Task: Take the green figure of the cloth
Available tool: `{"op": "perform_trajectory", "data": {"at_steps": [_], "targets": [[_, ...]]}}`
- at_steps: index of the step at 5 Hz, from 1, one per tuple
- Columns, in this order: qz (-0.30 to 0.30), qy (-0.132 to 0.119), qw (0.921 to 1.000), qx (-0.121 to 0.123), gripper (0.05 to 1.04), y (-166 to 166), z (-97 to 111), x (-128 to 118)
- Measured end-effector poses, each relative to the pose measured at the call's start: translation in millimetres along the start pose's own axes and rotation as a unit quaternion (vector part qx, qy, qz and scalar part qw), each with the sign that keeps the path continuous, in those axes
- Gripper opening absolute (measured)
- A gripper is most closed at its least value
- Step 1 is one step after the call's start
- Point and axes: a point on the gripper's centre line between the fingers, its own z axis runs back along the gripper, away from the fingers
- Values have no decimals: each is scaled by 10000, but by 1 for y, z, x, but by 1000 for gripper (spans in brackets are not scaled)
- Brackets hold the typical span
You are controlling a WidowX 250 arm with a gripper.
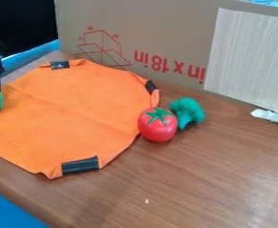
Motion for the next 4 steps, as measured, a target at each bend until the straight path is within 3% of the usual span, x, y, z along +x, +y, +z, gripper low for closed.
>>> {"op": "perform_trajectory", "data": {"at_steps": [1, 2, 3, 4], "targets": [[-14, 31, 10000, -82, 700, -2, -2, -2], [14, 65, 9999, -90, 388, -2, -2, -3], [1, 122, 9999, -64, 159, -1, 1, -6], [15, 192, 9998, -20, 102, 0, 8, -10]]}}
